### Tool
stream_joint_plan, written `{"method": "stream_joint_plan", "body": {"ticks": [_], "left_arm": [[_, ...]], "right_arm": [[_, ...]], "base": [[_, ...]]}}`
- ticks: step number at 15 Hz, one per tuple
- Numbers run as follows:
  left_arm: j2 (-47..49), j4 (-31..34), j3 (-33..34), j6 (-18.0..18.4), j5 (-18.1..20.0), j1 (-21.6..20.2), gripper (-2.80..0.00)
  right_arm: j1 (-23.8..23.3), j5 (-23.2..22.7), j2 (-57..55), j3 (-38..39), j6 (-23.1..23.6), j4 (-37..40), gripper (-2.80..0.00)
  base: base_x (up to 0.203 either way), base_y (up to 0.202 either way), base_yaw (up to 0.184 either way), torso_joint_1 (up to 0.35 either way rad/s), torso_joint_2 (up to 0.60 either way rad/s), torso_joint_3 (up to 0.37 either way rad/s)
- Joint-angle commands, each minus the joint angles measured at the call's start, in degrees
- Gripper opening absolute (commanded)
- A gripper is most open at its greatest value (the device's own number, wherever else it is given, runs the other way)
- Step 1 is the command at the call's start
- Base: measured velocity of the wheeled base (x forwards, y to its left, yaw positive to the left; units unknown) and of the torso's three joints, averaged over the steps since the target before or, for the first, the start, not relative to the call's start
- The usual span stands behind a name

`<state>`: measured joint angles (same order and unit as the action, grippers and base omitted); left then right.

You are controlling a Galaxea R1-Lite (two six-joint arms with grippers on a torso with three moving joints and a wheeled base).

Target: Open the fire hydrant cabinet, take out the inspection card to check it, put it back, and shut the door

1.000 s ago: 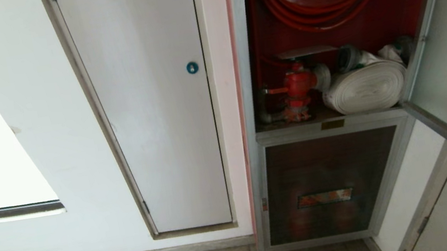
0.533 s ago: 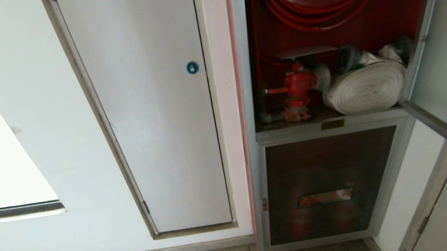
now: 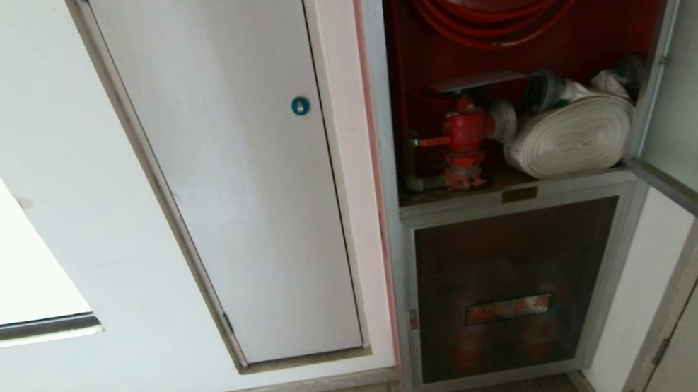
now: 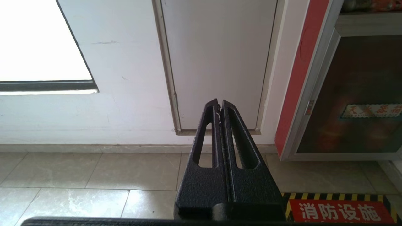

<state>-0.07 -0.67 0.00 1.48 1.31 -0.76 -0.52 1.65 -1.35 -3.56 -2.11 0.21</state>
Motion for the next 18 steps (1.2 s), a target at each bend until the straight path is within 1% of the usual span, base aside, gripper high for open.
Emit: {"method": "stream_joint_plan", "body": {"ticks": [1,3,6,7,9,11,15,16,18], "left_arm": [[-0.01,-0.03,0.35,0.02,0.01,-0.03,-2.80],[0.07,-0.03,0.35,0.02,0.01,-0.03,-2.80],[0.04,-0.03,0.35,0.02,0.01,-0.03,-2.80],[0.07,-0.03,0.35,0.02,0.01,-0.03,-2.80],[-0.01,-0.03,0.35,0.02,0.01,-0.03,-2.80],[-0.01,-0.03,0.35,0.02,0.01,-0.03,-2.80],[-0.01,-0.03,0.35,0.02,0.01,-0.03,-2.80],[0.07,-0.03,0.35,0.02,0.01,-0.03,-2.80],[0.07,-0.03,0.35,0.02,0.01,-0.03,-2.80]], "right_arm": [[-0.02,0.89,-4.28,-3.19,0.00,-0.15,-2.80],[-0.53,2.34,-10.17,-6.52,-0.03,-1.03,-2.80],[-4.96,3.45,-20.87,-9.12,0.07,-8.95,-2.80],[-7.89,3.60,-24.51,-10.27,0.15,-12.12,-2.80],[-14.03,3.74,-29.90,-13.99,0.19,-15.45,-2.80],[-19.35,3.79,-33.24,-17.88,0.18,-16.43,-2.80],[-30.24,3.90,-39.64,-22.34,0.03,-17.39,-2.80],[-32.79,4.03,-41.16,-22.98,-0.02,-18.72,-2.80],[-37.25,4.13,-44.61,-23.44,-0.08,-24.57,-2.80]], "base": [[0.000,0.000,0.000,0.000,0.00,0.000],[0.000,0.000,0.000,0.000,0.00,0.000],[0.000,0.000,0.000,0.000,0.00,0.000],[0.000,0.000,0.000,0.000,0.00,0.000],[0.000,0.000,0.000,0.000,0.00,0.000],[0.000,0.000,0.000,0.000,0.00,0.000],[0.000,0.000,0.000,0.000,0.00,0.000],[0.000,0.000,0.000,0.000,0.00,0.000],[0.000,0.000,0.000,0.000,0.00,0.000]]}}
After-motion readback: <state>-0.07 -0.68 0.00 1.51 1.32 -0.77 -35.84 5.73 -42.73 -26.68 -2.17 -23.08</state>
